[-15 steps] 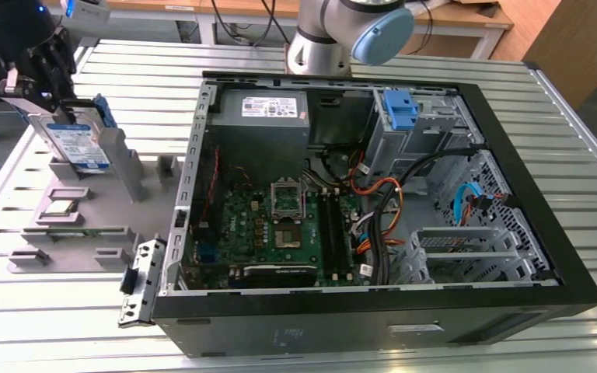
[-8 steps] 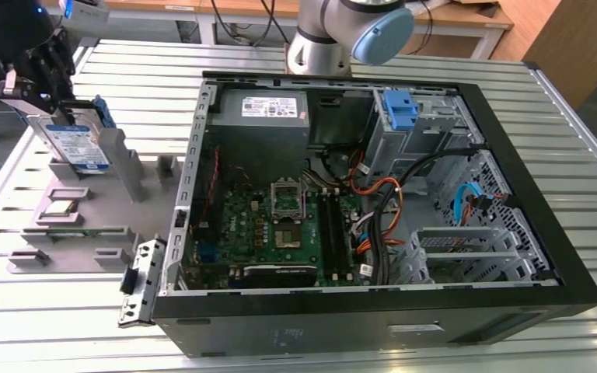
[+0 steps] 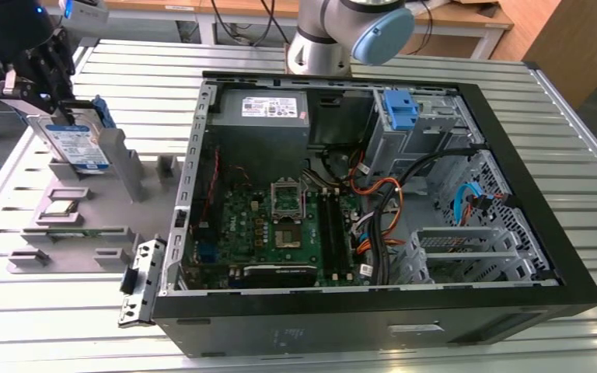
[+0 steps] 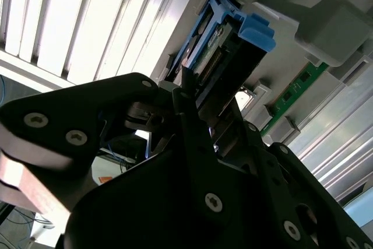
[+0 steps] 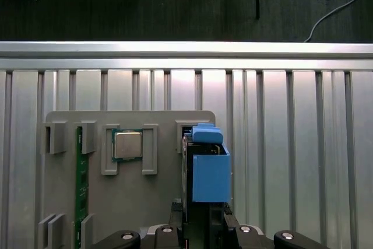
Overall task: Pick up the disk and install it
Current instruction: 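Pick up the disk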
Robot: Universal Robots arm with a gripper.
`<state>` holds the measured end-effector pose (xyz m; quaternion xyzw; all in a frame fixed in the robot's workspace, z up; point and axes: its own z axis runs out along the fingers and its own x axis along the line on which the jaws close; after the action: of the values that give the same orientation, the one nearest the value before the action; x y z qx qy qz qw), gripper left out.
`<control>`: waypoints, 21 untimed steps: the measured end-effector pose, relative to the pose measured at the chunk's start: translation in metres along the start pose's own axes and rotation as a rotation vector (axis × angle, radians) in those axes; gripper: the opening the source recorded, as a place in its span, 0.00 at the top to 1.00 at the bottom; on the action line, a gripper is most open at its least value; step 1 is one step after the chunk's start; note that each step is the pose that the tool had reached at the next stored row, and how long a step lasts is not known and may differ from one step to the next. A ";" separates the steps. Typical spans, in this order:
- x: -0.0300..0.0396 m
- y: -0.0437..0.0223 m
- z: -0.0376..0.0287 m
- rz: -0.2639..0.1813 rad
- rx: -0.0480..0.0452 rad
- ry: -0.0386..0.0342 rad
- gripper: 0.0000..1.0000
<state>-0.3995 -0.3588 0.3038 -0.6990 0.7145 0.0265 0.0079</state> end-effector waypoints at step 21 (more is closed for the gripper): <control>-0.0006 0.0004 -0.0129 0.000 0.0003 -0.0002 0.65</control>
<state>-0.3995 -0.3588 0.3167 -0.6990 0.7145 0.0265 0.0080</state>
